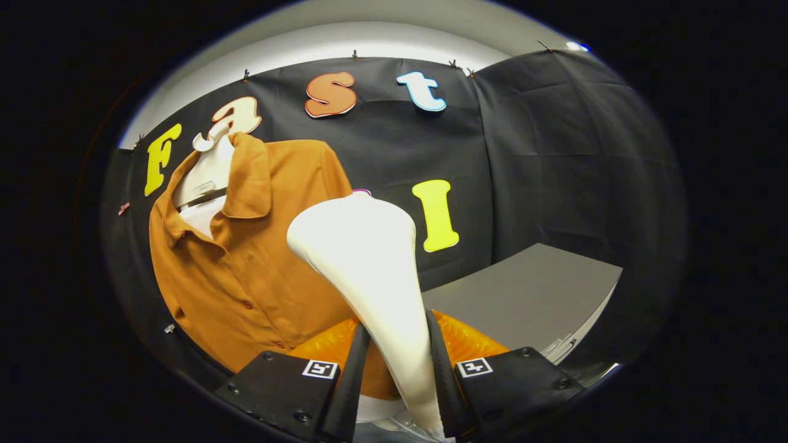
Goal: Iron the clothes twice with a garment steamer, once on the left side and once on the right side.
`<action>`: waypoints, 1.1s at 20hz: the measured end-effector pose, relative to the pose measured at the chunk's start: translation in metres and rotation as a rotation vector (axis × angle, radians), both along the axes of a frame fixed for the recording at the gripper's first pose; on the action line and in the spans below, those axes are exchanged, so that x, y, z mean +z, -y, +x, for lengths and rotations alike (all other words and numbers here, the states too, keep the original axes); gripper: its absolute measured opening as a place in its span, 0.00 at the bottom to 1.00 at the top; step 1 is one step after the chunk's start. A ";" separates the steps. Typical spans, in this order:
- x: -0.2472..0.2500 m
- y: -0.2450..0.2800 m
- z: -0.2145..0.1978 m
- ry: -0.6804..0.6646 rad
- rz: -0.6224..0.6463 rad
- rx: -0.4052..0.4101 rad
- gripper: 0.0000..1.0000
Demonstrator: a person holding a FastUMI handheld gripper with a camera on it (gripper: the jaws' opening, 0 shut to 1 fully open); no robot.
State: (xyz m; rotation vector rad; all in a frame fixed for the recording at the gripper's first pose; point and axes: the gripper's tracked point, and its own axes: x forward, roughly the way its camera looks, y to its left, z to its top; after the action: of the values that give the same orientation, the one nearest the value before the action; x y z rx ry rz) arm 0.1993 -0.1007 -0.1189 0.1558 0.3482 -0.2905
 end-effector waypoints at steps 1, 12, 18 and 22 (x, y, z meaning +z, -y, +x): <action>0.000 -0.010 0.002 0.000 -0.007 -0.005 0.55; -0.005 -0.078 0.045 -0.013 -0.070 0.043 0.55; -0.035 -0.081 0.060 -0.110 -0.108 0.026 0.56; -0.074 -0.085 0.061 -0.213 -0.091 0.023 0.56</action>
State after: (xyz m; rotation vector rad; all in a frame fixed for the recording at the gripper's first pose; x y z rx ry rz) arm 0.2607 -0.0158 -0.1925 0.0313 0.5466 -0.3008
